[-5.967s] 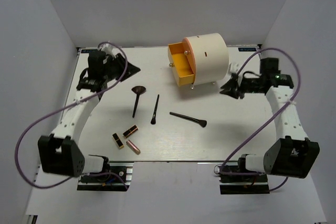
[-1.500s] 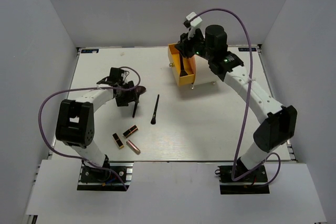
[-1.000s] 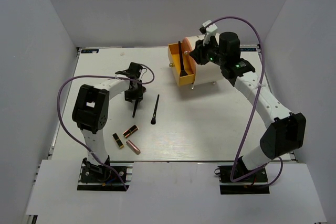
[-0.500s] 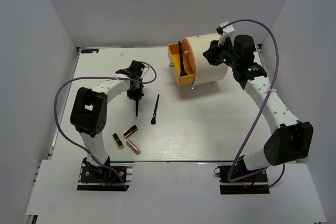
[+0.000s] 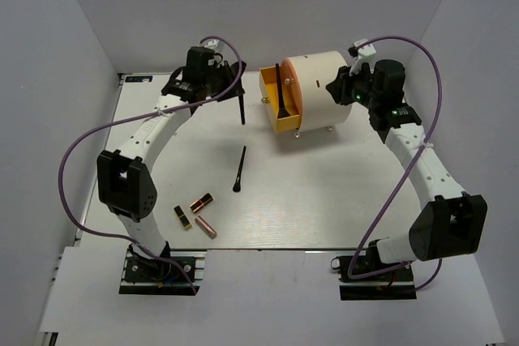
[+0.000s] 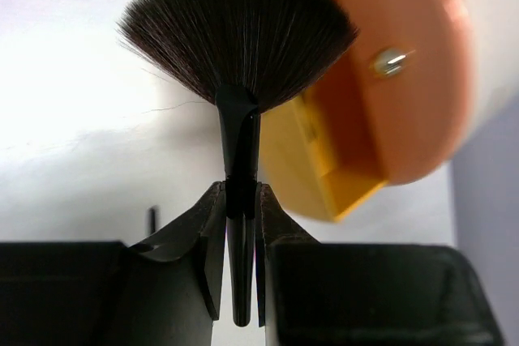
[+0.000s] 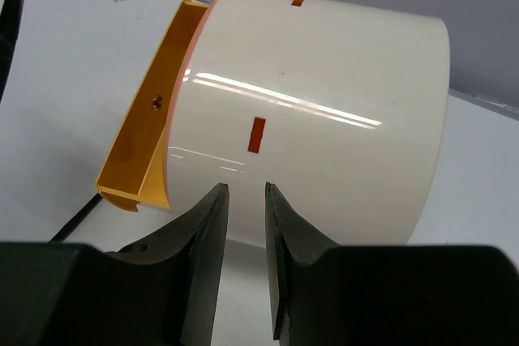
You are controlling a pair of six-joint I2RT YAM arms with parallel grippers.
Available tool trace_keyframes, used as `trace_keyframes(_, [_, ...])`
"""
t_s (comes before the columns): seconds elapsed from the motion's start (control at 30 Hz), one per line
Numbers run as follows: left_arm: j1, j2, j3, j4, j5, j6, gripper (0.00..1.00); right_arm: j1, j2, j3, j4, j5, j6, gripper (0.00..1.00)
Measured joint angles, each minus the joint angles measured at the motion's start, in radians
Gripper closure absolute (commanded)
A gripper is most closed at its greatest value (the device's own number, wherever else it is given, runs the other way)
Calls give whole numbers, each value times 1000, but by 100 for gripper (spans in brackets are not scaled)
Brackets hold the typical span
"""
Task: Organize the makeup
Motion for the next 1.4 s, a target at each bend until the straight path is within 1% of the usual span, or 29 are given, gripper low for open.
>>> trace_keyframes(0.2, [-11, 74, 61, 181, 88, -148, 99, -26, -2, -13, 14, -14, 3, 69])
trace_keyframes(0.33, [-38, 160, 105, 261, 97, -231, 99, -40, -5, -27, 31, -22, 5, 69])
trace_keyframes(0.5, [-80, 287, 210, 282, 69, -279, 99, -55, -13, -47, 46, -30, 27, 69])
trace_keyframes(0.7, [-114, 350, 269, 291, 21, -302, 99, -69, -18, -62, 57, -43, 47, 69])
trace_keyframes(0.73, [-119, 354, 273, 291, 14, -304, 98, -71, -18, -63, 57, -45, 48, 69])
trace_keyframes(0.8, [-125, 356, 274, 290, 3, -307, 93, -75, -18, -63, 60, -46, 49, 69])
trace_keyframes(0.9, [-134, 357, 275, 288, -12, -307, 90, -80, -19, -63, 67, -46, 51, 69])
trace_keyframes(0.93, [-135, 358, 275, 286, -16, -307, 88, -82, -19, -63, 68, -47, 52, 69])
trace_keyframes(0.97, [-137, 360, 275, 285, -21, -307, 82, -84, -21, -63, 69, -48, 52, 69])
trace_keyframes(1.03, [-140, 364, 277, 280, -28, -307, 78, -85, -22, -63, 73, -50, 54, 69])
trace_keyframes(1.1, [-143, 369, 278, 270, -35, -307, 70, -87, -22, -63, 74, -54, 56, 69])
trace_keyframes(1.13, [-144, 370, 278, 262, -37, -306, 65, -88, -22, -63, 74, -55, 56, 69])
trace_keyframes(1.17, [-145, 371, 279, 259, -40, -305, 58, -90, -22, -63, 74, -57, 56, 69])
trace_keyframes(1.27, [-145, 375, 286, 242, -47, -298, 42, -92, -22, -63, 74, -57, 56, 69])
trace_keyframes(1.3, [-144, 379, 290, 236, -50, -298, 35, -92, -22, -63, 74, -58, 56, 69])
trace_keyframes(1.33, [-142, 383, 292, 233, -51, -297, 31, -92, -22, -63, 74, -58, 56, 68])
trace_keyframes(1.4, [-139, 385, 304, 241, -61, -305, 28, -92, -22, -63, 74, -61, 58, 68])
